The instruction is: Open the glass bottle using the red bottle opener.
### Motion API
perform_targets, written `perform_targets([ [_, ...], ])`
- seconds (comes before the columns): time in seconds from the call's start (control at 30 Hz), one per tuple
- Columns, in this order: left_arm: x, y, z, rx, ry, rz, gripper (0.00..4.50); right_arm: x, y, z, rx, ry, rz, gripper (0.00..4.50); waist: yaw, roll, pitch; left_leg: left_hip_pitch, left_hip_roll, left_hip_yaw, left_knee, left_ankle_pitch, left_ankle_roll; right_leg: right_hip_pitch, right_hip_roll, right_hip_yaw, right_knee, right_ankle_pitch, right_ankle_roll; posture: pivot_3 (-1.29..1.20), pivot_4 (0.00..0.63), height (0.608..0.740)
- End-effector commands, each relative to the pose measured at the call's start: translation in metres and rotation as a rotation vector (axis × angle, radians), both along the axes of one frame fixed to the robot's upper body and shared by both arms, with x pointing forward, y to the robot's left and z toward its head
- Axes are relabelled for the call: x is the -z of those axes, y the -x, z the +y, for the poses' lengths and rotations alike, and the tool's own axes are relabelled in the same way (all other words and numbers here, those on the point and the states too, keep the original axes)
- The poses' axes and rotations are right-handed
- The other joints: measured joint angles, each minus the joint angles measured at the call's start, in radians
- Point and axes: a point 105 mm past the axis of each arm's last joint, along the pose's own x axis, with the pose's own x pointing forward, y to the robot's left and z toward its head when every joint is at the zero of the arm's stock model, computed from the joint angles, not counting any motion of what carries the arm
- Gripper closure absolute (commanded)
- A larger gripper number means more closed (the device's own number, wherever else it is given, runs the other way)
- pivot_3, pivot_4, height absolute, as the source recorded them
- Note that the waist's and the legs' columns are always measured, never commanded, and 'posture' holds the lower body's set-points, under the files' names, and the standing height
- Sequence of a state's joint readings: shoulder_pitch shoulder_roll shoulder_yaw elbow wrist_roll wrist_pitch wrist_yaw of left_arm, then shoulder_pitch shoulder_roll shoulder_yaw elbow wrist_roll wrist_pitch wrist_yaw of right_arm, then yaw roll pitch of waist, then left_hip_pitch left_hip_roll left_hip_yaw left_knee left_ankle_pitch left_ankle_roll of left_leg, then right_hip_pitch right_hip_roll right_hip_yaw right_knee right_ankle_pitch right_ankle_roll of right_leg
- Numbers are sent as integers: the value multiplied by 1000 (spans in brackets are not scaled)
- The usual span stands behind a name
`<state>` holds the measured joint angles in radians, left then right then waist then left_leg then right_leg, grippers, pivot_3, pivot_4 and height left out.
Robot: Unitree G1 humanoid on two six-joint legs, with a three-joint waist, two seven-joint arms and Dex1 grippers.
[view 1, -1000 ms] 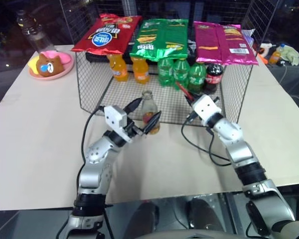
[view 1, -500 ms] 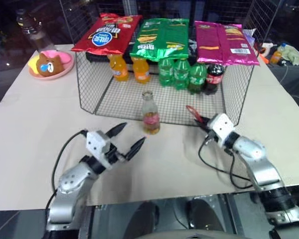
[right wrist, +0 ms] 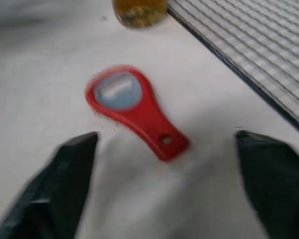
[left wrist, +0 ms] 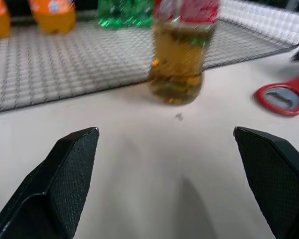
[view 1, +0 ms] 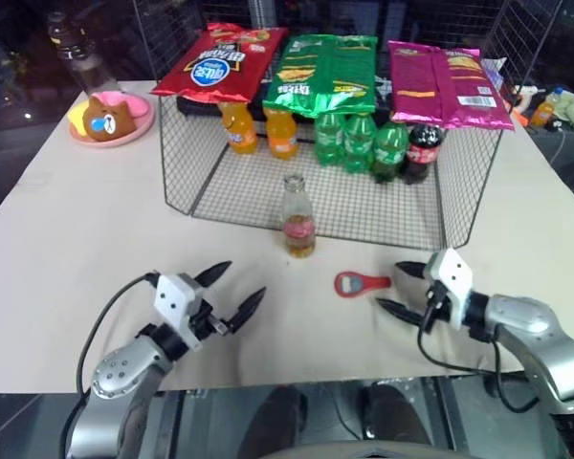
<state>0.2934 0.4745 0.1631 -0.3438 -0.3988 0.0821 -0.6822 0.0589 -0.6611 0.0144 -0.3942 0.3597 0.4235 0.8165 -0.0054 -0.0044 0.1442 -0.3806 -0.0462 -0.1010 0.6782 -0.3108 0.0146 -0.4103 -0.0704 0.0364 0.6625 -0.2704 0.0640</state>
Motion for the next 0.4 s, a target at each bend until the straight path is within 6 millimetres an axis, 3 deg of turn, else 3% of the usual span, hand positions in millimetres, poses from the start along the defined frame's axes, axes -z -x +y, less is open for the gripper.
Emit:
perform_targets([
  [0.03,-3,4,7,-23,-50,-11,0,-14,11,-15,3,-26,-59,36,1,0,0,0,0,0,0,0,0,0,0,0,0,0,0,0,150,740],
  [0.17,-1,13,14,-28,-70,8,0,-19,28,-38,37,-94,-90,36,1,0,0,1,1,0,-1,0,0,1,0,0,0,0,0,0,150,740],
  [0.4,0,20,24,-59,-104,26,0,-15,38,-64,82,-127,-146,36,-3,0,0,6,1,1,-1,-2,4,5,0,1,0,0,0,0,150,740],
])
